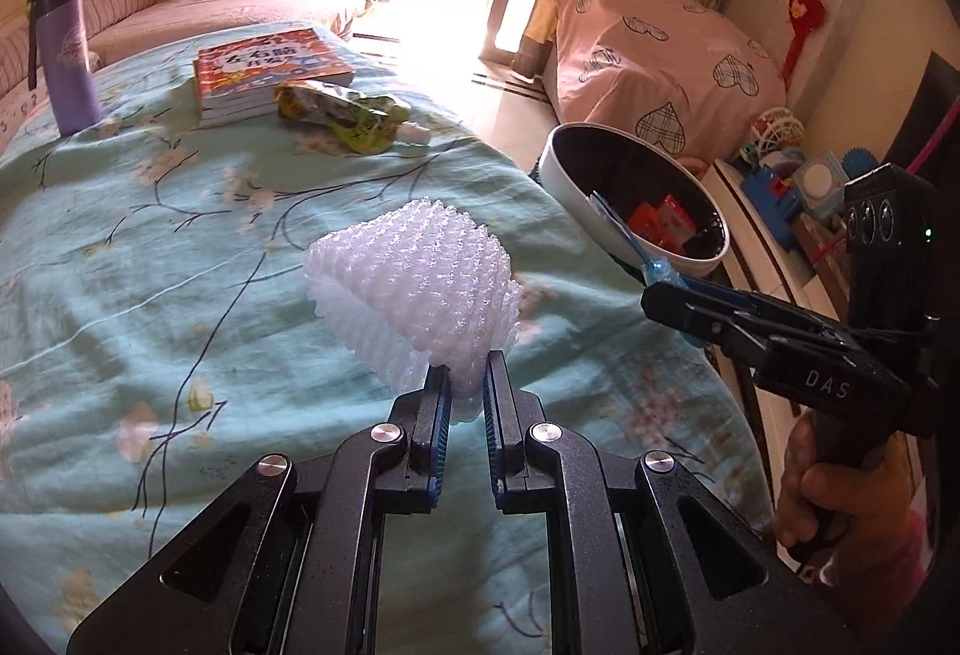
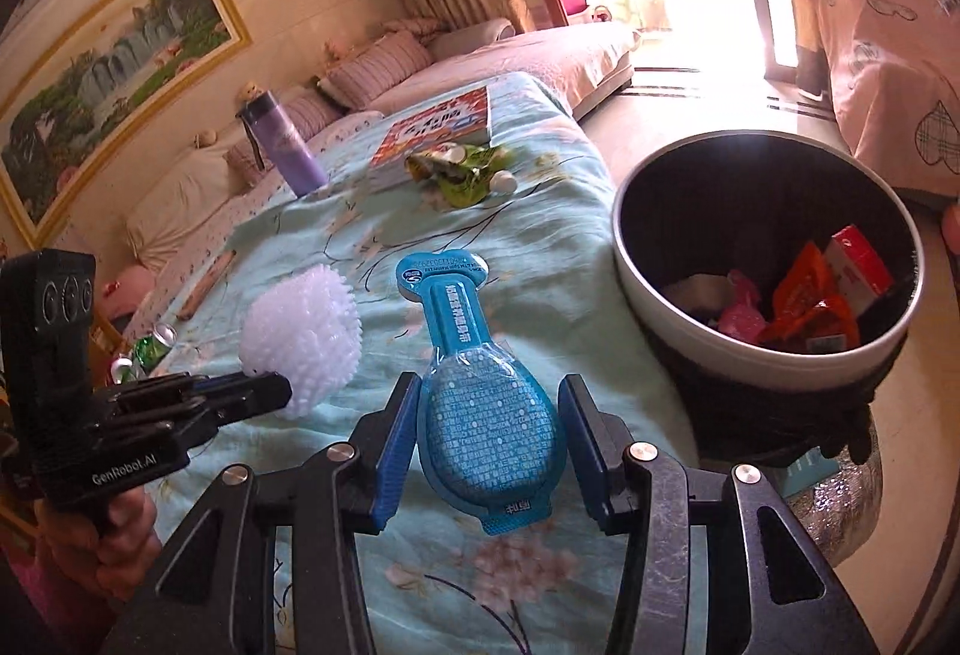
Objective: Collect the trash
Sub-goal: 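Carry the scrubber and blue brush together over the bin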
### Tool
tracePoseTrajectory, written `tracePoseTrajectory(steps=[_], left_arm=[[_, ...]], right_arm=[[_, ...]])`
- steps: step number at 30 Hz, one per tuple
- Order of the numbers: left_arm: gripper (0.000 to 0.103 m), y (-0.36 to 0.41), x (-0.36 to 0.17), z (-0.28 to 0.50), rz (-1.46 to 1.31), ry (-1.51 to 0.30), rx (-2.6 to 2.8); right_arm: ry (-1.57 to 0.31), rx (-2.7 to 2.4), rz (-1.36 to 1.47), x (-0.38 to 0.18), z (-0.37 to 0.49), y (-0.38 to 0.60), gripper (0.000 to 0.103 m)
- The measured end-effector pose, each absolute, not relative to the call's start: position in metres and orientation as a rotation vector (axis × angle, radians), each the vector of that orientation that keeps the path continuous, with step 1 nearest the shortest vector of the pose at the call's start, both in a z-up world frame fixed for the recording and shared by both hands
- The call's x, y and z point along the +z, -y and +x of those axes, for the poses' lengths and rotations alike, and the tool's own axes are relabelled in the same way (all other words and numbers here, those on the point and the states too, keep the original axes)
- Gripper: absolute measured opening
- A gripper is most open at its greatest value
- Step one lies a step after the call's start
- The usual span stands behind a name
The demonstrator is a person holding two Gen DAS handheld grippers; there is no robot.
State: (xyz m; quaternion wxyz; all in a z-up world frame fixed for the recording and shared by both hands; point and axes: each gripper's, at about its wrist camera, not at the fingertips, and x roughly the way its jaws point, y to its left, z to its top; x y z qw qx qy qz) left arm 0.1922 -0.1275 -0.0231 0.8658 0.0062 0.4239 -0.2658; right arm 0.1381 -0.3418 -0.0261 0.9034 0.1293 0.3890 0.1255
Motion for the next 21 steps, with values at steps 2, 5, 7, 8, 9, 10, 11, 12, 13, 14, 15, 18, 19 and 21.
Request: tracePoseTrajectory(steps=[2,5,7,8,9,10,11,12,13,14,15,18,19,21], left_arm=[[0.01,0.137,-0.02,0.191,0.039,-0.882,-0.557],[0.01,0.15,-0.017,0.19,0.062,-0.879,-0.56],[0.01,0.156,-0.015,0.191,0.068,-0.877,-0.567],[0.01,0.16,-0.014,0.191,0.073,-0.875,-0.571],[0.01,0.164,-0.012,0.19,0.078,-0.873,-0.575],[0.01,0.168,-0.011,0.19,0.083,-0.87,-0.58],[0.01,0.171,-0.01,0.191,0.088,-0.868,-0.584],[0.01,0.174,-0.008,0.191,0.095,-0.864,-0.587],[0.01,0.177,-0.007,0.191,0.099,-0.861,-0.589],[0.01,0.18,-0.007,0.191,0.1,-0.86,-0.592],[0.01,0.182,-0.006,0.192,0.1,-0.86,-0.596],[0.01,0.191,-0.003,0.193,0.112,-0.854,-0.606],[0.01,0.193,-0.002,0.193,0.115,-0.853,-0.608],[0.01,0.199,-0.001,0.195,0.123,-0.85,-0.613]], right_arm=[[-0.792,0.255,0.276,-0.024,0.135,0.347,0.048],[-0.779,0.245,0.287,-0.021,0.132,0.354,0.048],[-0.771,0.237,0.295,-0.019,0.131,0.36,0.048],[-0.767,0.232,0.297,-0.017,0.13,0.363,0.048],[-0.763,0.228,0.3,-0.016,0.129,0.367,0.048],[-0.759,0.222,0.303,-0.015,0.129,0.371,0.048],[-0.755,0.217,0.306,-0.014,0.128,0.374,0.048],[-0.751,0.211,0.309,-0.013,0.127,0.378,0.048],[-0.747,0.206,0.31,-0.012,0.126,0.381,0.048],[-0.743,0.201,0.311,-0.011,0.126,0.383,0.048],[-0.74,0.195,0.311,-0.01,0.125,0.385,0.048],[-0.732,0.182,0.319,-0.01,0.124,0.394,0.048],[-0.731,0.179,0.323,-0.009,0.124,0.396,0.048],[-0.727,0.171,0.328,-0.009,0.123,0.401,0.048]])
